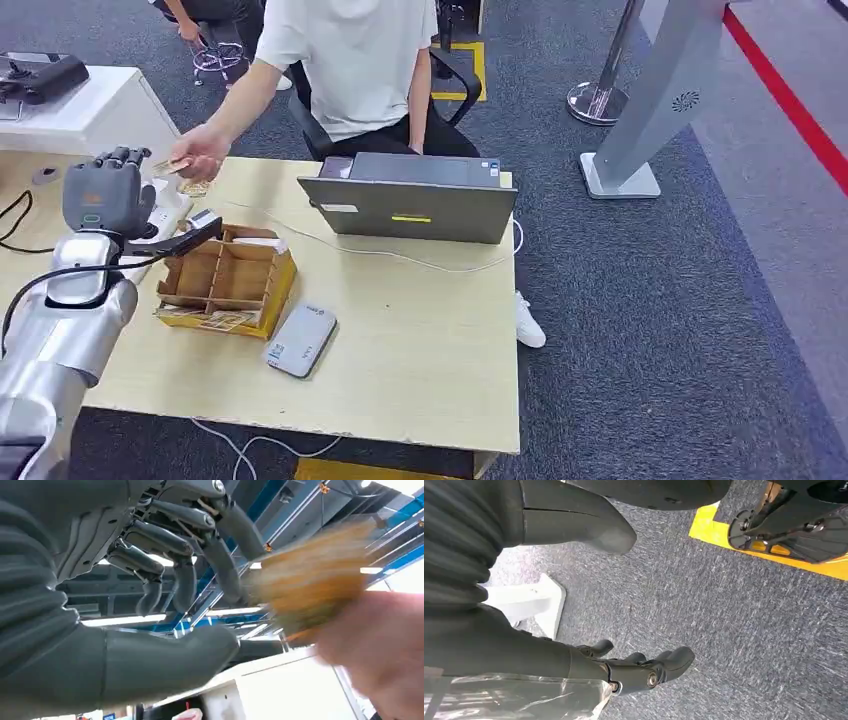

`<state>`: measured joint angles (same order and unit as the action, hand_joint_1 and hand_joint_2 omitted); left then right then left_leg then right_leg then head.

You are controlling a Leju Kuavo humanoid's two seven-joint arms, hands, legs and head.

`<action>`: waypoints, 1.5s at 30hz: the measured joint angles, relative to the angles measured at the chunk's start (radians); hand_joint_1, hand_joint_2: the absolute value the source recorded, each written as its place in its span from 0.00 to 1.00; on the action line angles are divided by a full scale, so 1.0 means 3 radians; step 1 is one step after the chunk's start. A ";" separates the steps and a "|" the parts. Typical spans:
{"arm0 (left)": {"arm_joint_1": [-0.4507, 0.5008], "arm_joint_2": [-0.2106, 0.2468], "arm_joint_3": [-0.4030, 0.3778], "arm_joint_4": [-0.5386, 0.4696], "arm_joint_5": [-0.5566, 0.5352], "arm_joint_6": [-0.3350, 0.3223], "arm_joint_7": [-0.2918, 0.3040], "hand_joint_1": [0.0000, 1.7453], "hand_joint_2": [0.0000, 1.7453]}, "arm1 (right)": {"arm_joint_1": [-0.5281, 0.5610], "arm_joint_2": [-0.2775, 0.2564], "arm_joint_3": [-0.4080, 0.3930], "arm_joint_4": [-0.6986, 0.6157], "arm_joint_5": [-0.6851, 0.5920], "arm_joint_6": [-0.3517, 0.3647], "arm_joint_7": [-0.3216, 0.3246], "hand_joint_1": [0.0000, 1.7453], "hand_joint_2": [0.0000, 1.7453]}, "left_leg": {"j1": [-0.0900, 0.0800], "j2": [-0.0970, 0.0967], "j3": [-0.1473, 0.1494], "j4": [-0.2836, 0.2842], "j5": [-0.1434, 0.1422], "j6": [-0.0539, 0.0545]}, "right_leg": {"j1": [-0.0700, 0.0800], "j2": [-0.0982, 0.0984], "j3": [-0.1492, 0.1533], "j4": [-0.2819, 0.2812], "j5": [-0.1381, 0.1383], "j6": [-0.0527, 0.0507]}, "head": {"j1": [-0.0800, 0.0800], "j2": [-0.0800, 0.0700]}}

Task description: Pass the card to the sensor for recognition and then transmit it.

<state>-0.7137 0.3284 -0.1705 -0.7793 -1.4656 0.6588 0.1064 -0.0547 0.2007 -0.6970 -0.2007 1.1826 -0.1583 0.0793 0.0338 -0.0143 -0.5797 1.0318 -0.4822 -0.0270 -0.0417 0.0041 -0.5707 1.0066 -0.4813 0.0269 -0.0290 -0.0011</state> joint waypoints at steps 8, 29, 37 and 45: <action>0.0030 -0.0031 0.0009 0.0009 0.0093 0.0008 -0.0090 0.00 1.00 | 0.0000 0.0000 0.0001 0.0000 -0.0009 -0.0006 0.0000 0.00 1.00 | 0.0000 0.0000 0.0000 0.0000 0.0000 0.0000 | 0.0000 0.0000 0.0001 0.0000 0.0001 0.0001 | 0.0000 0.0000; 0.2195 0.0122 -0.0559 -0.3110 0.0263 -0.1098 -0.0056 0.00 1.00 | 0.0033 0.0029 -0.0299 -0.0001 -0.0347 -0.0140 -0.0080 0.00 1.00 | -0.0002 0.0008 -0.0001 -0.0002 -0.0014 0.0004 | -0.0002 0.0004 0.0000 -0.0006 -0.0008 0.0008 | 0.0003 0.0000; 0.2351 0.0221 -0.0641 -0.3187 0.0352 -0.1328 -0.0027 0.00 1.00 | 0.0034 0.0028 -0.0374 -0.0003 -0.0353 -0.0125 -0.0086 0.00 1.00 | -0.0002 0.0006 0.0000 -0.0002 -0.0014 0.0004 | -0.0002 0.0003 0.0003 -0.0006 -0.0007 0.0009 | 0.0005 0.0000; 0.2421 0.0229 -0.0642 -0.2987 0.0440 -0.1447 0.0078 0.00 1.00 | 0.0035 0.0028 -0.0395 -0.0003 -0.0295 -0.0114 -0.0064 0.00 1.00 | -0.0002 0.0006 0.0000 -0.0002 -0.0014 0.0004 | -0.0002 0.0003 0.0002 -0.0006 -0.0007 0.0008 | 0.0004 0.0000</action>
<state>0.0126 0.3971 -0.3632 -1.6754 -1.3336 0.2247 0.1297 -0.0443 0.2090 -0.8156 -0.2014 1.0941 -0.1926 0.0603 0.0333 -0.0125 -0.5798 1.0313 -0.4865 -0.0257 -0.0422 0.0051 -0.5700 1.0047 -0.4835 0.0294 -0.0278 -0.0011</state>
